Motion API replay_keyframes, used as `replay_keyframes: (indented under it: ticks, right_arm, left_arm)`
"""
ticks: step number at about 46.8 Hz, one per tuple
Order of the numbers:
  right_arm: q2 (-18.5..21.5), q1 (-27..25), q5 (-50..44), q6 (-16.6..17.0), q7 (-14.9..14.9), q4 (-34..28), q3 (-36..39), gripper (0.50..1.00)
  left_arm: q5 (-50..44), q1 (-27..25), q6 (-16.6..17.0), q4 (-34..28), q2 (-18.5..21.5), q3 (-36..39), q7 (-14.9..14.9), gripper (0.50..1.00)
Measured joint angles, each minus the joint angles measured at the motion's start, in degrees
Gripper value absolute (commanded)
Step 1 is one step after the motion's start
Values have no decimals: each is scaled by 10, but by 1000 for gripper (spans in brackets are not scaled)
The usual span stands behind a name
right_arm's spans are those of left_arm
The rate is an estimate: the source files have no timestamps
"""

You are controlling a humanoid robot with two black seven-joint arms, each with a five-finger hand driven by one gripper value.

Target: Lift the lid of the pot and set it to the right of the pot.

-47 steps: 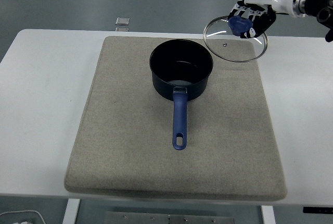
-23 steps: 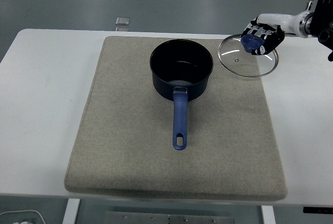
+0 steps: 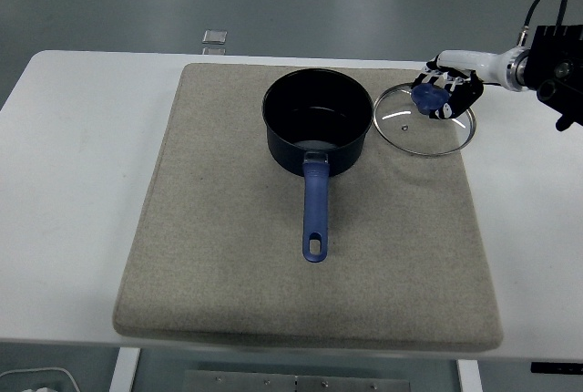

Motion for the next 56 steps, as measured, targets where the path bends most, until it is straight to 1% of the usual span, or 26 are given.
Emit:
replay_keyframes:
  ticks: [1,3,6,8,12,14,17,19,22,25,43,51,56]
  right_arm:
    - [0,-1,0,-1,0,0,0,543]
    - [2,-2,0,-6,0,0,0,584]
    - [7,-4,0,-11,1,0,1,621]
    - [9,-5,1,-15,2,1,1,672]
    - [9,-6,1,-19,2,1,1,754]
    - [9,-6,2,-20,2,2,1,778]
    - [10,-7,2,-20,2,2,2,831]
    - [11,-7,2,-20,2,2,2,858]
    - [13,-7,2,-19,2,2,2,866]
    - [14,-7,3,-16,2,3,2,897]
    - [10,-2,27,-12,4,4,17,897]
    - [10,-3,84,16,5,3,64,897]
    - [9,-6,132,22,7,3,96,897]
  left_arm:
    - [0,0,0,0,0,0,0,1000]
    - [0,0,0,0,0,0,0,1000]
    - [0,0,0,0,0,0,0,1000]
    - [0,0,0,0,0,0,0,1000]
    - [0,0,0,0,0,0,0,1000]
    - [0,0,0,0,0,0,0,1000]
    - [0,0,0,0,0,0,0,1000]
    - [0,0,0,0,0,0,0,1000]
    - [0,0,0,0,0,0,0,1000]
    - [0,0,0,0,0,0,0,1000]
    - [0,0,0,0,0,0,0,1000]
    - [0,0,0,0,0,0,0,1000]
    - [0,0,0,0,0,0,0,1000]
